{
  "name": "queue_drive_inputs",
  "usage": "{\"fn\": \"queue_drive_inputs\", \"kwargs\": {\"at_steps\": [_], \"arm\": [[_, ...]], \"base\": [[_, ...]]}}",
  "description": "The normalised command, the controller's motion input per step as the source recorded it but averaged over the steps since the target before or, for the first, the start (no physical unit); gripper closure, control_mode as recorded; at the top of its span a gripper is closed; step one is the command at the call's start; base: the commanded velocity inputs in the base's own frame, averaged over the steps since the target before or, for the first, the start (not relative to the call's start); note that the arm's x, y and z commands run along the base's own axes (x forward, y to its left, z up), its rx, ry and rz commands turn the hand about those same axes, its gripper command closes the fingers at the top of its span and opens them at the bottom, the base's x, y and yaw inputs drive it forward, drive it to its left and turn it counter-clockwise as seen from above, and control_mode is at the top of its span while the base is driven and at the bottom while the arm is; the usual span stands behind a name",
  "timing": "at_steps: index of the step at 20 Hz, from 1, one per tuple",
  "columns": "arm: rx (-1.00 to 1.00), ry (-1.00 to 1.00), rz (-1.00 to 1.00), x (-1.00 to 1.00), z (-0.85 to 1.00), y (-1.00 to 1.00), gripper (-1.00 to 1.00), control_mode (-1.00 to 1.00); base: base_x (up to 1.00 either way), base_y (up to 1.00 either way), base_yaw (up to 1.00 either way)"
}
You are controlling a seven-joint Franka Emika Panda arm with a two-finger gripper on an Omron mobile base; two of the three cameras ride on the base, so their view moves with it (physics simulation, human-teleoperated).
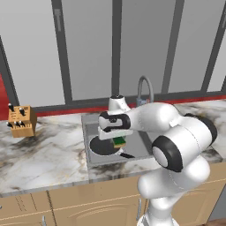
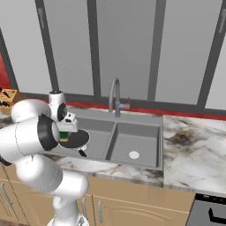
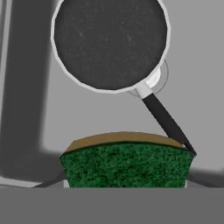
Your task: Pick the pan and sponge and place them into the sink. Then turn on the water.
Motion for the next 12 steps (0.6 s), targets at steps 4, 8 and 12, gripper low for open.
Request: {"fn": "queue_drive_inputs", "kwargs": {"at_steps": [4,8,12], "arm": [[0.0,0.01,0.01,0.08,-0.18,-0.09,1.0,-1.0],[0.0,0.0,0.02,0.14,-0.17,-0.1,1.0,-1.0],[0.0,0.0,0.03,0.18,-0.1,-0.13,1.0,-1.0]], "base": [[0.0,0.0,0.0],[0.0,0.0,0.0],[0.0,0.0,0.0]]}}
